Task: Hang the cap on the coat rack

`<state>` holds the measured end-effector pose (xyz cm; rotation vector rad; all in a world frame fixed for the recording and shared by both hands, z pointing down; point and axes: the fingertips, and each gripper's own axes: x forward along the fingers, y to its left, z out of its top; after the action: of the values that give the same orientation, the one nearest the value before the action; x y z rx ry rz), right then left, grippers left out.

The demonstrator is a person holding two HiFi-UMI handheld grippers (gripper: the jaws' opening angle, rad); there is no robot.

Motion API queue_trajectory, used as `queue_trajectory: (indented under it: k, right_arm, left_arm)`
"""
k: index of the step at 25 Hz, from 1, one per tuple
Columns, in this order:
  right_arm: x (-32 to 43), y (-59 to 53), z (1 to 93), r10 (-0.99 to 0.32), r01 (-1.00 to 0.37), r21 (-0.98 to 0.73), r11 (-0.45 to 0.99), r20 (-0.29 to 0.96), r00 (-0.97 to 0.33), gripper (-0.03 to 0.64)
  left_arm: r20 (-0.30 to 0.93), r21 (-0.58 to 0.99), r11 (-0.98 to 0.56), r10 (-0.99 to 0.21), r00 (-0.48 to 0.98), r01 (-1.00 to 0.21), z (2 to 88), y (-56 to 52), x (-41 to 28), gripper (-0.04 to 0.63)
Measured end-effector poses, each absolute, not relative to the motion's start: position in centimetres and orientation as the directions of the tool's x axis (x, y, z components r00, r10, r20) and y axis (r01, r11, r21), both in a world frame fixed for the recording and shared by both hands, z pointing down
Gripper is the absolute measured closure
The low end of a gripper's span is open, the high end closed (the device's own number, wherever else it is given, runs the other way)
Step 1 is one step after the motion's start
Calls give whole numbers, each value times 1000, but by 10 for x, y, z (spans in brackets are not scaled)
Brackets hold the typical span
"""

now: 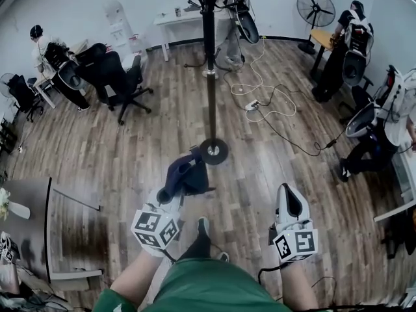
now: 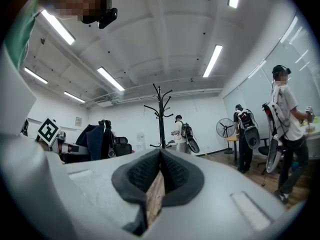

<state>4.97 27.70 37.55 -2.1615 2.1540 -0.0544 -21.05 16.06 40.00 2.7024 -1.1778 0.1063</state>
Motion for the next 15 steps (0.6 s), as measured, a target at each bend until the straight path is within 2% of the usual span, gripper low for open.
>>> queue_trajectory:
  k: [15]
  right_arm:
    - [83, 156, 387, -992, -991, -45, -124, 44, 122, 615]
  left_arm:
    - [154, 227, -704, -656, 738, -673, 433, 7, -173, 574]
